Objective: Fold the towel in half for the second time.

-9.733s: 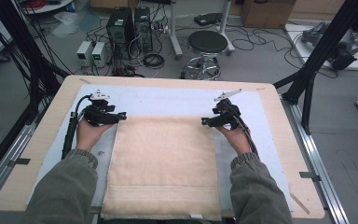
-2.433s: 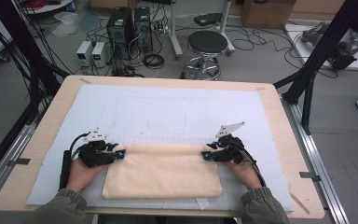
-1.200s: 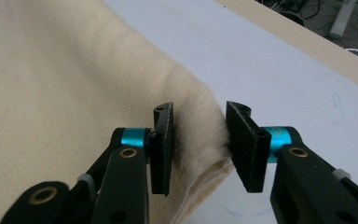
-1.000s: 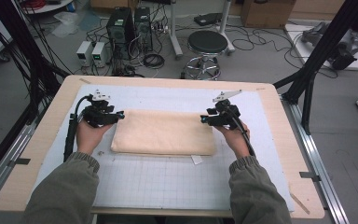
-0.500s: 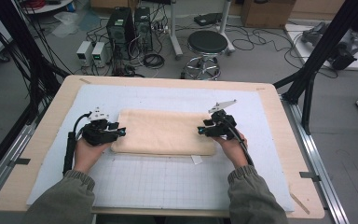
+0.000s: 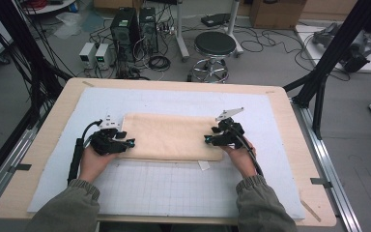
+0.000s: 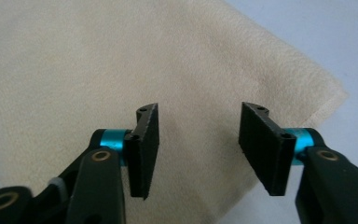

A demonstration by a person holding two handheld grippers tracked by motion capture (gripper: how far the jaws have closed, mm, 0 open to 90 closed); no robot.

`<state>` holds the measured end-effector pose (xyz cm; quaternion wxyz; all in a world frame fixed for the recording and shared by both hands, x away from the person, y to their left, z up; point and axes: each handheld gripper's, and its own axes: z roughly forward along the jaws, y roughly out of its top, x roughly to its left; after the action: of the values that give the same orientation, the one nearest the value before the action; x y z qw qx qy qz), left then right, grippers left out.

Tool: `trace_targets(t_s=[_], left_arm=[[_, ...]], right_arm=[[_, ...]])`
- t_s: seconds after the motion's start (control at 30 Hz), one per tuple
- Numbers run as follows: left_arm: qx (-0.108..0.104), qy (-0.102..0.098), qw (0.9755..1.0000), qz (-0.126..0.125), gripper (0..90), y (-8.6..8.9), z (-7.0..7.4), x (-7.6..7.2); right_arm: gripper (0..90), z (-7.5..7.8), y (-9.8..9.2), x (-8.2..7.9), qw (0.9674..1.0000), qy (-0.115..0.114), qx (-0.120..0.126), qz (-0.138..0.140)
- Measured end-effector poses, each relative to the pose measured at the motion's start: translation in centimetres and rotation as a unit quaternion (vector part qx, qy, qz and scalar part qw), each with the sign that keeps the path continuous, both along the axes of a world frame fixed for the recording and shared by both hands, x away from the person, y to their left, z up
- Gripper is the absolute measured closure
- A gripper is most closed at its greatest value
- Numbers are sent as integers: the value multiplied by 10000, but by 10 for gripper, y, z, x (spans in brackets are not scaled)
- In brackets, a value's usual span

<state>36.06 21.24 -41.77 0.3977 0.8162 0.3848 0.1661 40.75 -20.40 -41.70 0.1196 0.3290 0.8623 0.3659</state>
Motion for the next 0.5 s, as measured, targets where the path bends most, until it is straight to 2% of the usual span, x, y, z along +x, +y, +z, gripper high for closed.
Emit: trace_targets(t_s=[0.1, 0.27, 0.4, 0.5], left_arm=[[30, 1, 10000, -77, 460, 1, 5, -5], [-75, -203, 9997, -125, 400, 2, 12, -17], [-188, -198, 9996, -77, 336, 6, 6, -27], [-312, -186, 9993, 0, 290, 11, 3, -31]], right_arm=[[375, 4, -4, -3, 10000, -44, 70, -42], [290, 13, -13, -10, 9997, -88, 215, -110], [236, 21, -17, -18, 9993, -105, 319, -133], [217, 24, -17, -25, 9990, -278, 346, -100]])
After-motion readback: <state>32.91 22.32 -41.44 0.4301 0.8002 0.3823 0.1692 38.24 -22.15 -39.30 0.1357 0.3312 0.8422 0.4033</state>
